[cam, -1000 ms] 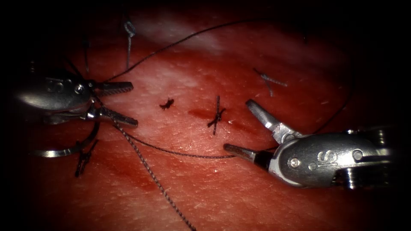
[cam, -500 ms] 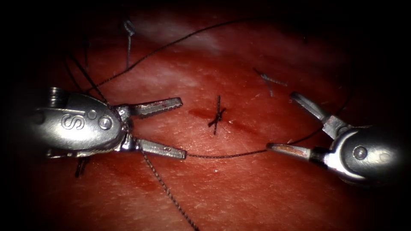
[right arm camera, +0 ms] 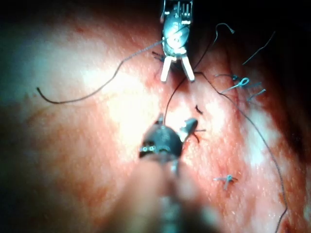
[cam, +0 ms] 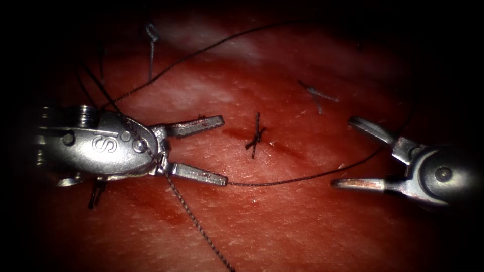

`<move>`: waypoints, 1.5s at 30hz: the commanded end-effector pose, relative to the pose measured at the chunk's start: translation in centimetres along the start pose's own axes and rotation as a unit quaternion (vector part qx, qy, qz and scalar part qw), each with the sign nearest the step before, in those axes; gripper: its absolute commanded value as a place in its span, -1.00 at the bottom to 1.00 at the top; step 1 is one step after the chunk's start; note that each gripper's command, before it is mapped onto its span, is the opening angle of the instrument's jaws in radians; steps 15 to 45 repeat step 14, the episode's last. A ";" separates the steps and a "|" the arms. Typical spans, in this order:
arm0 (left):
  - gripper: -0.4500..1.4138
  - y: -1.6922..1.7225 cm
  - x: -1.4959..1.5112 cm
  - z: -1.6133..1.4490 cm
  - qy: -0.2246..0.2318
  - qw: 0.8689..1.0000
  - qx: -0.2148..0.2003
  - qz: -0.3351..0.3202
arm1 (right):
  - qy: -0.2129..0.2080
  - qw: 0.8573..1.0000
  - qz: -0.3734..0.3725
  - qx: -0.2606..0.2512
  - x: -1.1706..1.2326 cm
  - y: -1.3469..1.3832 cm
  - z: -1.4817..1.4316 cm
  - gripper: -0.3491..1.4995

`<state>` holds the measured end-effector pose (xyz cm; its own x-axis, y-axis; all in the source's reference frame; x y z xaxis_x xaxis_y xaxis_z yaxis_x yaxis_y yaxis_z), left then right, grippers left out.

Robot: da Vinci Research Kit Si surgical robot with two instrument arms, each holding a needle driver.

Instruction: Wound Closure

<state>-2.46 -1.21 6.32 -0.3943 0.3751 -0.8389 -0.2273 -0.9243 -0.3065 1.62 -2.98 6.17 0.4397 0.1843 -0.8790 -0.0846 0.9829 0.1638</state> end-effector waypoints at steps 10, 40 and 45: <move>-0.17 0.00 -0.25 -0.02 0.001 1.000 -0.002 -0.001 | 0.001 1.000 0.000 0.001 -0.03 -0.01 0.04 0.76; -0.15 0.01 -0.26 -0.02 0.001 1.000 -0.002 -0.004 | 0.002 1.000 0.000 0.001 -0.02 -0.01 0.04 0.74; -0.15 0.01 -0.26 -0.02 0.001 1.000 -0.002 -0.004 | 0.002 1.000 0.000 0.001 -0.02 -0.01 0.04 0.74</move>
